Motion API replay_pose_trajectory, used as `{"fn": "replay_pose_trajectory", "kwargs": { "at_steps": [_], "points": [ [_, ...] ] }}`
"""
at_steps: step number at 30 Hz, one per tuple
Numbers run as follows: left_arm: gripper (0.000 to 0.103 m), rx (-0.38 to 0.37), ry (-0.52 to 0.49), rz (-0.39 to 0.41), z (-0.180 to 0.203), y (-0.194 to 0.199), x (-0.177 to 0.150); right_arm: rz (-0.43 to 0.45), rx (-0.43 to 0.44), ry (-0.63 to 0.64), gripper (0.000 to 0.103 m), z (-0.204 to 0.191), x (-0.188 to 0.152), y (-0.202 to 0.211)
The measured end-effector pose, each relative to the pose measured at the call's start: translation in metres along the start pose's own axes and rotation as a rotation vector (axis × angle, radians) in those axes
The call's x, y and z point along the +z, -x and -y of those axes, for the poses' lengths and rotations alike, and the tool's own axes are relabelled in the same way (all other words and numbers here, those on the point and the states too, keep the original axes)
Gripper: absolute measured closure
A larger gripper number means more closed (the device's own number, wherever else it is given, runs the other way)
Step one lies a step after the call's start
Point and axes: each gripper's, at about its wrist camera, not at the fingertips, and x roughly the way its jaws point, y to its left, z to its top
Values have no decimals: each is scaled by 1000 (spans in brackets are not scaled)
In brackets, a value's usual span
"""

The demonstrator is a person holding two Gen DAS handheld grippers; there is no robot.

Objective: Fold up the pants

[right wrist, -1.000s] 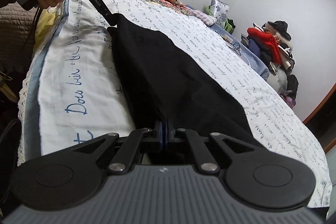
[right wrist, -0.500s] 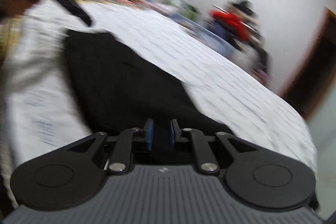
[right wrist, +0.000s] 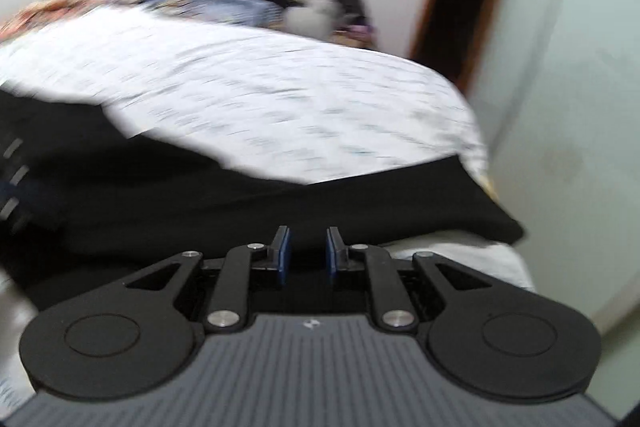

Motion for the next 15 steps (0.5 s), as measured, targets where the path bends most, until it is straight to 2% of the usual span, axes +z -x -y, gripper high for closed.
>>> {"fn": "replay_pose_trajectory", "kwargs": {
  "at_steps": [2, 4, 5, 7, 9, 10, 12, 15],
  "points": [
    [94, -10, 16, -7, 1, -7, 1, 9, -12, -99, 88, 28, 9, -17],
    [93, -17, 27, -9, 2, -12, 2, 12, -44, -185, 82, 53, 19, -39],
    [89, -16, 25, -7, 3, -12, 2, 5, -72, -210, 76, 66, 21, -52],
    [71, -19, 31, 1, 4, -16, 4, -2, -119, -240, 71, 89, 30, -77],
    [31, -42, 45, 15, 5, -18, 7, -6, -176, -271, 64, 106, 39, -102],
    [24, -36, 49, 29, 7, -20, 8, -9, -194, -282, 63, 114, 38, -108],
    [21, 19, 23, 64, 14, -22, 9, -29, -220, -306, 59, 129, 43, -132],
    [21, 50, -22, 42, 20, -29, 11, -59, -225, -325, 53, 142, 50, -161]
  ]
}}
